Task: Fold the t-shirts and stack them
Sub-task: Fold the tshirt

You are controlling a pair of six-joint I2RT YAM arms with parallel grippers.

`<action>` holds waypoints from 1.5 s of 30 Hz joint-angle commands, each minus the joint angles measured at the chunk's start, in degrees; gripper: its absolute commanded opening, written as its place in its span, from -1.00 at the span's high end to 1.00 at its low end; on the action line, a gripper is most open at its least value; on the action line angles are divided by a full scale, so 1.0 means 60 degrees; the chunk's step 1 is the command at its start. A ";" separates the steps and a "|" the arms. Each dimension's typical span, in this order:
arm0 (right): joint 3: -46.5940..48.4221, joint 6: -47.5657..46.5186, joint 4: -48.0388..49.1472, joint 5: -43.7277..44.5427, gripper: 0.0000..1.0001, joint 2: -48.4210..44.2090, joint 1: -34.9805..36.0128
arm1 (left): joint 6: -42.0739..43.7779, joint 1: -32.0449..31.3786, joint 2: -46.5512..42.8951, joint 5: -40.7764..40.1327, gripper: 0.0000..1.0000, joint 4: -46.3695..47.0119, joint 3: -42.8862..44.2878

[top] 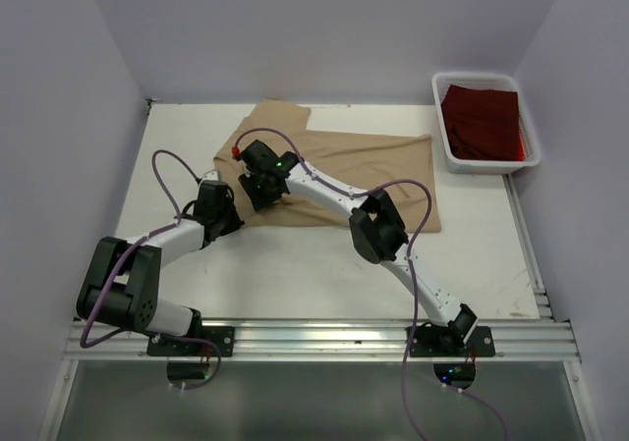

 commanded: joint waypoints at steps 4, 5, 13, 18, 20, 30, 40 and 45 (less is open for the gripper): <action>0.0865 -0.0465 -0.0615 0.0819 0.28 -0.0304 0.0054 | 0.0061 0.0097 0.0027 0.0104 1.00 0.0008 -0.0196; 0.0880 -0.0465 -0.0630 0.0936 0.29 -0.0202 0.0039 | 0.0061 0.0097 0.0027 0.0090 1.00 0.0008 -0.0196; 0.0924 -0.0217 -0.0630 0.1640 0.43 0.0180 -0.0370 | 0.0178 0.0199 -0.0178 0.0031 1.00 -0.0094 -0.0313; 0.0822 -0.0187 -0.0762 0.1831 0.44 0.0297 -0.0707 | 0.0193 0.0244 -0.0251 0.0031 1.00 -0.0124 -0.0357; 0.0690 -0.0216 -0.0704 0.1962 0.43 0.0282 -0.0752 | 0.0193 0.0258 -0.0266 0.0045 1.00 -0.0124 -0.0386; 0.1070 -0.0290 -0.0645 0.2431 0.38 0.0385 -0.1118 | 0.0266 0.0273 -0.0310 0.0002 1.00 -0.0197 -0.0416; 0.1217 -0.0085 -0.0353 0.5063 0.31 -0.0053 -0.1572 | 0.0354 0.0317 -0.0325 -0.0042 1.00 -0.0314 -0.0401; 0.0485 -0.0026 -0.0030 0.6137 0.29 -0.0800 -0.1689 | 0.0369 0.0317 -0.0325 -0.0057 1.00 -0.0387 -0.0299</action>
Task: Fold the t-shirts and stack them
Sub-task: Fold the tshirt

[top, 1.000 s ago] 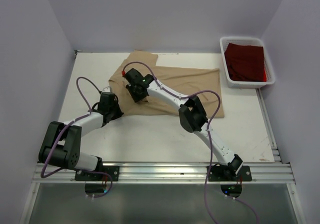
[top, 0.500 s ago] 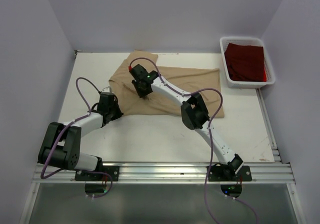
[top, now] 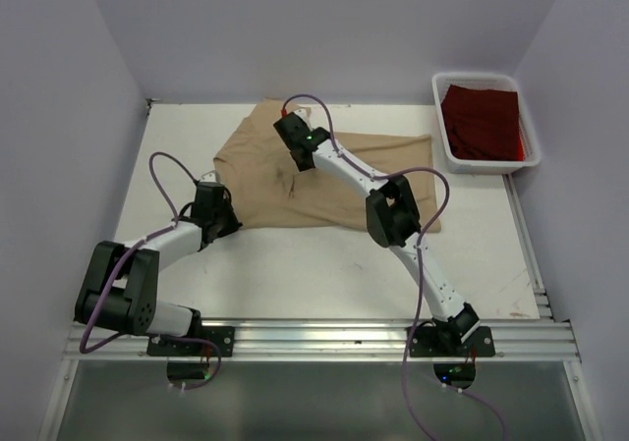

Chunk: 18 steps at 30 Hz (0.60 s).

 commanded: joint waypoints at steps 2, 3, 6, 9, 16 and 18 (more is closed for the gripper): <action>-0.0624 0.0131 0.0349 0.1115 0.30 -0.1451 -0.0028 | 0.0282 0.0138 -0.0095 -0.0185 1.00 -0.0467 0.0018; -0.0828 0.0189 0.0364 0.1012 0.30 -0.1626 -0.0028 | 0.0282 0.0138 -0.0110 -0.0170 1.00 -0.0511 0.0077; -0.2174 0.0423 0.0597 0.0821 0.31 -0.2723 -0.0014 | 0.0340 0.0138 -0.0329 -0.0024 1.00 -0.0819 0.0428; -0.4194 0.0584 0.1473 0.0733 0.32 -0.4217 -0.0028 | 0.0501 0.0138 -0.0827 0.0298 1.00 -0.0951 0.0853; -0.8221 0.1272 0.1902 0.0996 0.28 -0.7148 -0.0539 | 0.0911 0.0138 -0.1487 0.0695 0.96 -0.1141 0.2200; -0.8884 0.1652 0.1917 0.0894 0.31 -0.7965 -0.1052 | 0.0941 0.0138 -0.1254 0.0680 0.89 -0.1112 0.2669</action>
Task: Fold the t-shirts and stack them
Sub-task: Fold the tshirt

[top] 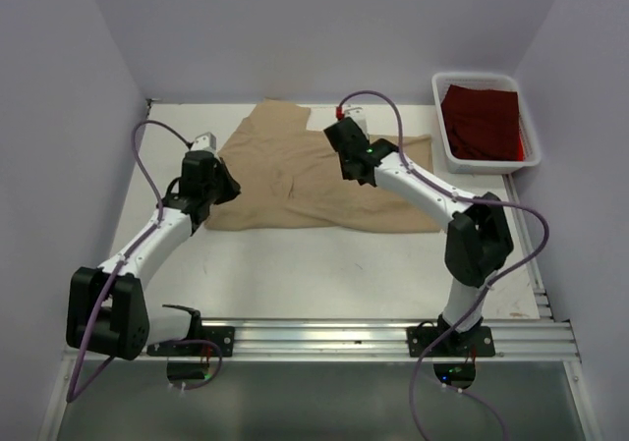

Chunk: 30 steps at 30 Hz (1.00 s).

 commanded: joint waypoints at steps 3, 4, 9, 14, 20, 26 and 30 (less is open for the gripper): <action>-0.2024 0.1021 0.0354 0.0376 0.51 -0.1855 -0.1205 | 0.0325 0.0087 0.0840 0.0254 0.88 -0.0140 0.1478; -0.2389 0.1036 0.0310 0.0464 0.80 -0.2004 -0.1293 | 0.0325 0.0087 0.1379 0.0385 0.91 -0.0242 0.1798; -0.3270 0.1241 0.0163 0.0553 1.00 -0.2488 -0.1528 | 0.0354 0.0087 0.3198 0.0985 1.00 -0.0551 0.2577; -0.4046 0.1504 0.0324 0.0201 1.00 -0.2679 -0.1864 | 0.0398 0.0087 0.4562 0.1688 1.00 -0.0522 0.2886; -0.5174 0.1680 0.0836 -0.0384 1.00 -0.2709 -0.2288 | 0.0413 0.0087 0.4724 0.1939 1.00 -0.0258 0.2286; -0.5878 0.1637 0.1773 -0.1058 1.00 -0.2036 -0.2801 | 0.0501 0.0073 0.4564 0.1983 1.00 0.0020 0.1700; -0.5864 0.1578 0.2199 -0.1351 1.00 -0.1334 -0.2978 | 0.0574 0.0073 0.4534 0.1924 1.00 0.0050 0.1626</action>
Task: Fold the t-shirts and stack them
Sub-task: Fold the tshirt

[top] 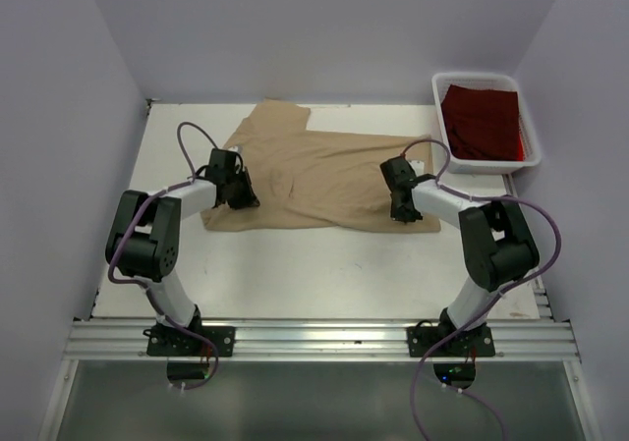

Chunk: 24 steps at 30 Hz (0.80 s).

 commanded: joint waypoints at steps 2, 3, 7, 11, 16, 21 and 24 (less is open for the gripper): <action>-0.0024 0.0110 0.0779 -0.0405 1.00 0.0483 -0.0104 | 0.0348 0.0062 -0.0158 0.0063 1.00 -0.0067 -0.0283; -0.0097 0.0110 0.0764 -0.0376 1.00 0.0483 -0.0118 | 0.0363 0.0062 -0.0158 0.0019 1.00 -0.0111 -0.0341; -0.0331 0.0154 0.0385 0.0092 1.00 0.0177 -0.0220 | 0.0407 0.0062 -0.0333 -0.0404 1.00 -0.0767 -0.0590; -0.0332 0.0637 -0.0683 0.0227 1.00 -0.0087 -0.0543 | 0.0261 0.0062 -0.0421 -0.1079 1.00 -0.1852 -0.0898; 0.0004 0.1017 -0.1856 0.0183 1.00 -0.0016 -0.0631 | 0.0027 0.0077 -0.0612 -0.1710 1.00 -0.3025 -0.1323; -0.0360 0.1530 -0.2663 -0.0638 1.00 -0.0073 -0.0646 | -0.0208 0.0077 -0.0977 -0.1520 1.00 -0.3961 -0.1455; -0.0698 0.1765 -0.2883 -0.0990 1.00 -0.0322 -0.0646 | -0.0281 0.0077 -0.1285 -0.1316 1.00 -0.4548 -0.1499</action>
